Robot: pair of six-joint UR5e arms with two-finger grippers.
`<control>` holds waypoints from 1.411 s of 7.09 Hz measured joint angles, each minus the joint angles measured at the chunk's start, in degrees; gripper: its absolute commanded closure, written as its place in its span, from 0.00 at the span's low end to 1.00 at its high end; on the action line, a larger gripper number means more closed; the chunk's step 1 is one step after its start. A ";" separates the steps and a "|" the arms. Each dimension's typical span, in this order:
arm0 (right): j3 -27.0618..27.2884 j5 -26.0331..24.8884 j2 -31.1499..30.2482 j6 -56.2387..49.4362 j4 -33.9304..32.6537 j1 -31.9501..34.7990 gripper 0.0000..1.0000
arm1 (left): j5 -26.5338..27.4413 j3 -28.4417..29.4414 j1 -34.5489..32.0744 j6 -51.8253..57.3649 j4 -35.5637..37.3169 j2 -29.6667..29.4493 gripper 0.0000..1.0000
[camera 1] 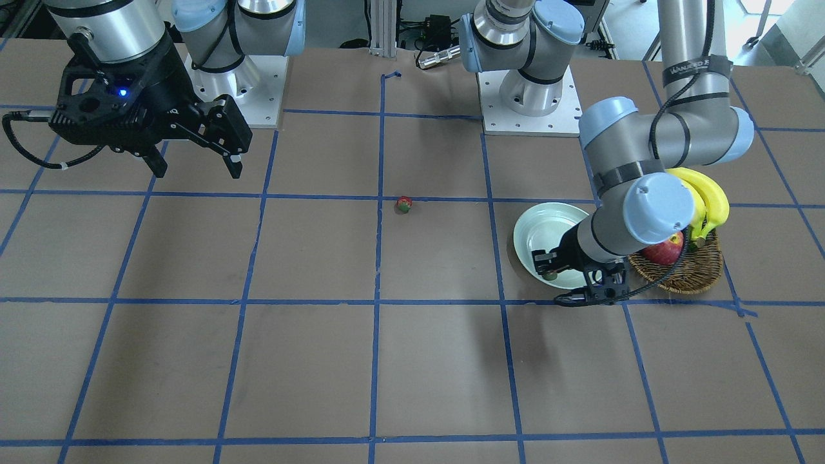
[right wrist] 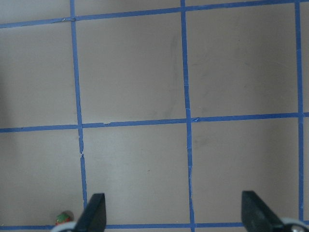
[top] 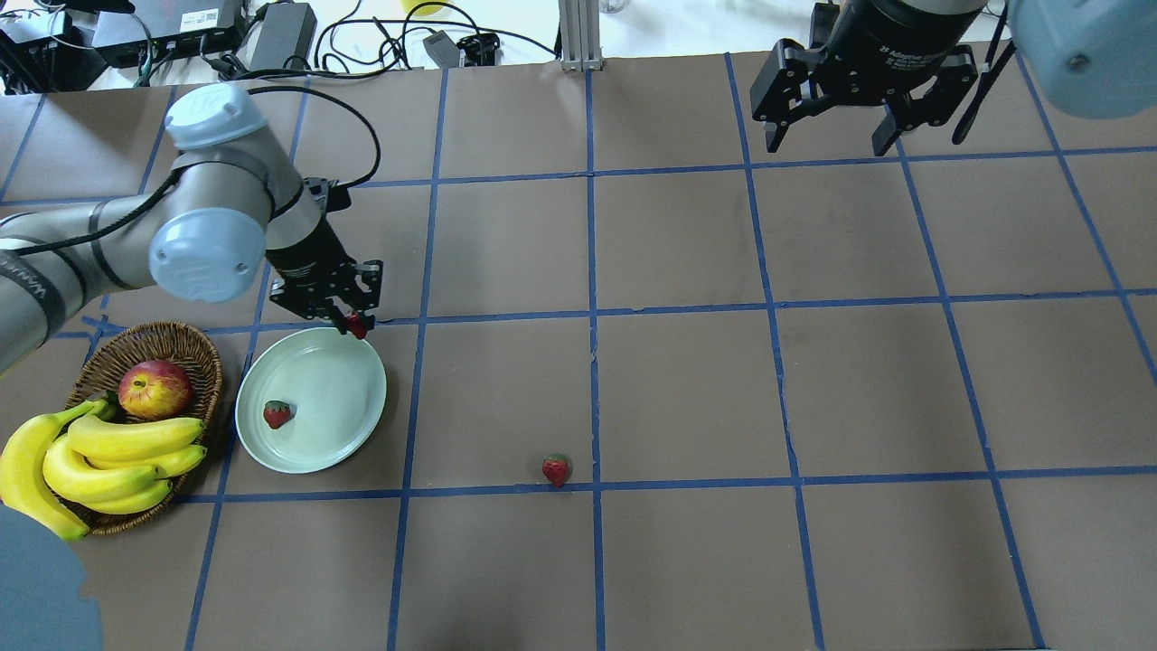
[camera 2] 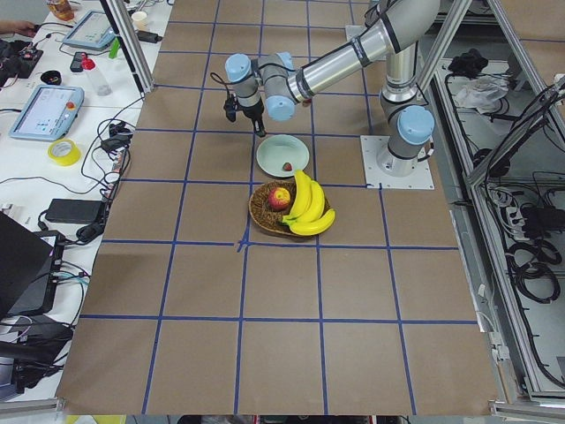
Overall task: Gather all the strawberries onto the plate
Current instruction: 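Lower the strawberry onto the plate and open the left gripper, then reach the left gripper to the last strawberry on the table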
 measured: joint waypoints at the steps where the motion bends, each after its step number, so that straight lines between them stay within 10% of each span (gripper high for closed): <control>1: 0.15 0.18 -0.05 -0.20 0.04 0.02 0.00 | 0.31 -2.76 3.68 3.30 -0.18 0.16 0.01; 6: 0.59 0.12 -0.29 -0.31 0.10 0.06 0.00 | -1.48 -4.82 3.97 4.30 1.98 1.31 0.00; 10: 0.66 0.15 -0.31 -0.30 0.07 0.06 0.00 | -4.01 -3.34 -17.31 -13.72 2.71 4.59 0.00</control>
